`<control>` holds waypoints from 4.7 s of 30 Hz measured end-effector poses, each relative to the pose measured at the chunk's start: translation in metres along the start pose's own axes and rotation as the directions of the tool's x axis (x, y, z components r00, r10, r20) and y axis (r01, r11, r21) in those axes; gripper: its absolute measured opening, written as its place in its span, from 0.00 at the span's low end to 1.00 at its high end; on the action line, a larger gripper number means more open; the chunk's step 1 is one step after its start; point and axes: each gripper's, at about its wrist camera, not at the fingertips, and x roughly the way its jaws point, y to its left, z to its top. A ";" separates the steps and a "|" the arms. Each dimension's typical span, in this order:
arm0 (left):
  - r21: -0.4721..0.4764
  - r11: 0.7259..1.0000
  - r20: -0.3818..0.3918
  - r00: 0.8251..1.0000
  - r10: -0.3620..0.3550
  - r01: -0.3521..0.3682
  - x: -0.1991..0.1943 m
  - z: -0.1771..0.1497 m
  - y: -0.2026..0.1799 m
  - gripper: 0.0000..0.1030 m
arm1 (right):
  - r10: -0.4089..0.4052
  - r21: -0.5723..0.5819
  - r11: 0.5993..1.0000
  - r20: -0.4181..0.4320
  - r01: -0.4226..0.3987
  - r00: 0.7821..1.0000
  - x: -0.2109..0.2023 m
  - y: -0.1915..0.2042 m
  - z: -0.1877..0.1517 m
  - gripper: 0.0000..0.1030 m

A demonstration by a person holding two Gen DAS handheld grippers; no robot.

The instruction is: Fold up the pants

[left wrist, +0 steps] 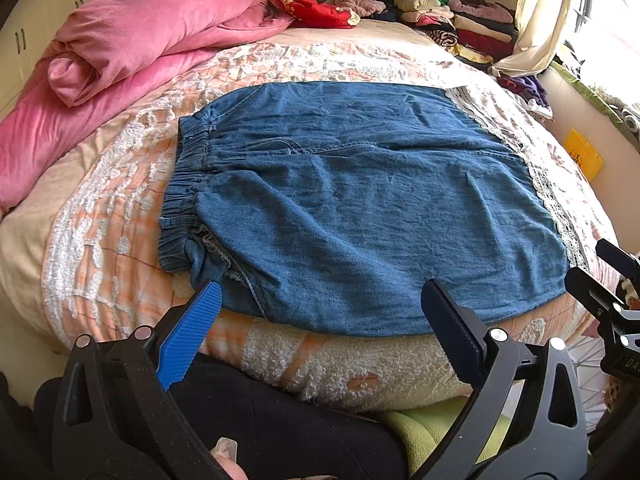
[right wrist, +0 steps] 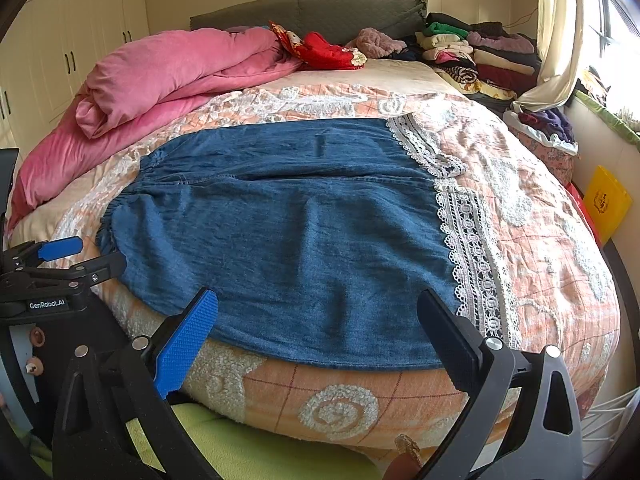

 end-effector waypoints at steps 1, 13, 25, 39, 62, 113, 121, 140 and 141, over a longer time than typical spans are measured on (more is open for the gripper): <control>0.000 1.000 0.000 1.000 0.001 -0.001 0.000 0.000 0.000 0.91 | -0.001 0.000 1.000 -0.001 0.001 1.000 0.000 0.000 0.000 0.96; 0.000 1.000 0.001 1.000 0.000 0.000 0.000 0.000 0.001 0.91 | -0.005 -0.004 1.000 -0.003 0.005 1.000 0.003 -0.001 -0.001 0.96; -0.001 1.000 0.002 1.000 0.002 -0.002 0.000 0.001 0.003 0.91 | -0.005 -0.007 1.000 -0.004 0.005 1.000 0.003 0.000 0.000 0.96; -0.004 1.000 0.000 1.000 0.013 -0.013 0.002 0.003 0.008 0.91 | -0.005 -0.034 0.999 -0.008 0.005 1.000 0.010 0.003 0.005 0.96; -0.146 0.984 -0.030 0.995 0.096 -0.100 0.056 0.085 0.106 0.91 | 0.109 -0.194 0.975 -0.030 -0.112 0.994 0.099 0.032 0.117 0.96; 0.007 0.998 0.097 0.994 -0.056 0.055 0.102 0.144 0.153 0.25 | 0.312 -0.562 0.723 -0.251 -0.401 0.916 0.263 0.139 0.221 0.12; 0.057 0.997 0.158 0.985 -0.064 0.056 0.069 0.134 0.136 0.25 | 0.414 -0.473 0.768 -0.145 -0.431 0.899 0.175 0.109 0.205 0.10; 0.074 0.995 0.049 0.997 -0.067 0.063 0.035 0.037 0.117 0.26 | 0.499 -0.465 0.696 -0.235 -0.548 0.834 0.070 0.123 0.060 0.08; 0.069 0.996 0.037 0.997 -0.063 0.060 0.037 0.033 0.118 0.26 | 0.498 -0.459 0.695 -0.249 -0.554 0.831 0.072 0.126 0.053 0.08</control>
